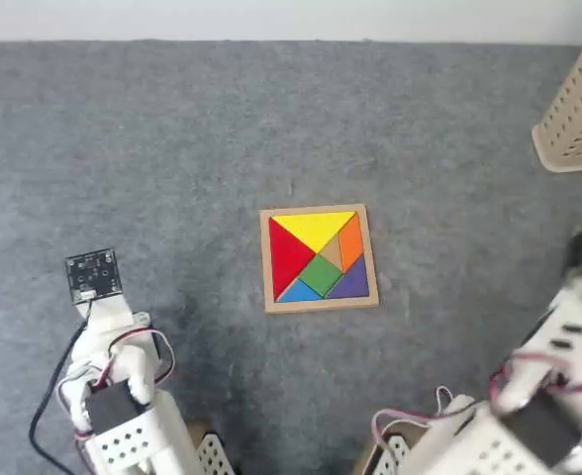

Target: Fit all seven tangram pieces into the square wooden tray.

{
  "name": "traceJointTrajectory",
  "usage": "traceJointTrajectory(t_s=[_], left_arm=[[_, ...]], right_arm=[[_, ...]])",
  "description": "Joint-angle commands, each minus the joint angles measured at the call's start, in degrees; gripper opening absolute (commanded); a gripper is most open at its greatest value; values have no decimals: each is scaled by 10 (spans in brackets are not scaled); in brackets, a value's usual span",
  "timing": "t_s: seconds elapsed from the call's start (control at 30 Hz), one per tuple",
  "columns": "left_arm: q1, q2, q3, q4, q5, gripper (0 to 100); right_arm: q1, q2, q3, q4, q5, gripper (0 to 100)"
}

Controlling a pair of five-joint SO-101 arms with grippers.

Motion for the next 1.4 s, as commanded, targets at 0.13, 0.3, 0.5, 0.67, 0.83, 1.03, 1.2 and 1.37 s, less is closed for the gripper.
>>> traceJointTrajectory(t_s=[0.13, 0.3, 0.5, 0.67, 0.83, 1.03, 1.2, 1.37], left_arm=[[2, -2, -5, 2, 5, 13], [2, -2, -5, 2, 5, 13], [2, -2, -5, 2, 5, 13], [2, -2, -5, 2, 5, 13], [2, -2, -5, 2, 5, 13], [2, -2, -5, 2, 5, 13], [2, -2, -5, 2, 5, 13], [2, -2, -5, 2, 5, 13]], right_arm=[[13, -183, 126, -100, 16, 8], [34, -184, 105, -160, 17, 11], [58, -185, -25, -169, 101, 77], [59, -185, -178, -124, 69, 180], [59, -183, -370, 18, 5, 276], [71, -184, -430, 114, -32, 275], [83, -184, -437, 64, -38, 275], [88, -184, -434, 19, -41, 275]])
